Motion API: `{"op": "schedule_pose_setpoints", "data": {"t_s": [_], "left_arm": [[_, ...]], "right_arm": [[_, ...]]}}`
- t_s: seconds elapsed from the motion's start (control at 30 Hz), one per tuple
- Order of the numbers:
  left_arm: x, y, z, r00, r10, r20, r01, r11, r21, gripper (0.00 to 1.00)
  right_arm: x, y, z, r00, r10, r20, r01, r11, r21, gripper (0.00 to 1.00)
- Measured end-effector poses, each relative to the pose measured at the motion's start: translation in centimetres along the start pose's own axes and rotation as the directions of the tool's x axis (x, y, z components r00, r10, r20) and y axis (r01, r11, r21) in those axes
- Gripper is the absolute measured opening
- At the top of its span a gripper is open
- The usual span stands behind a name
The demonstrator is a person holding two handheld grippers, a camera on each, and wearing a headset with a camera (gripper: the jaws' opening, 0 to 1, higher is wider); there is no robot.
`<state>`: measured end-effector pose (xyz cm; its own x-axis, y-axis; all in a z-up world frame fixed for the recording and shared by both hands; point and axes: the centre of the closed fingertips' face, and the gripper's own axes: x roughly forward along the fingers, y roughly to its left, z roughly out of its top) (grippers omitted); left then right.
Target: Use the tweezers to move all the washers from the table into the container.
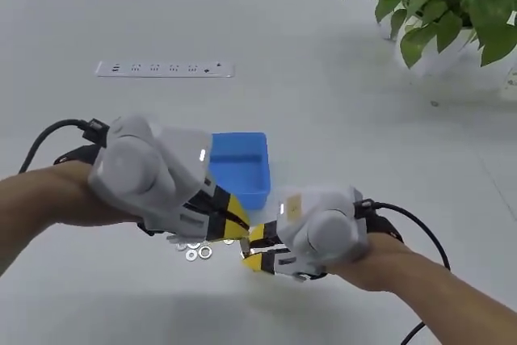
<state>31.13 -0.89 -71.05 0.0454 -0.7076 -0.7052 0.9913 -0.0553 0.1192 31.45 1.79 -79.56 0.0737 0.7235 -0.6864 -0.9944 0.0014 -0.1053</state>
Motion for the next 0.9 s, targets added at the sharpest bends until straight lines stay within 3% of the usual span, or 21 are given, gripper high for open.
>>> {"op": "schedule_pose_setpoints", "data": {"t_s": [0.9], "left_arm": [[0.17,0.18,0.11,0.9999,-0.007,0.008,0.008,1.0,-0.019,0.05]], "right_arm": [[-0.13,-0.07,-0.23,1.0,-0.007,-0.006,0.007,0.999,0.04,0.09]]}}
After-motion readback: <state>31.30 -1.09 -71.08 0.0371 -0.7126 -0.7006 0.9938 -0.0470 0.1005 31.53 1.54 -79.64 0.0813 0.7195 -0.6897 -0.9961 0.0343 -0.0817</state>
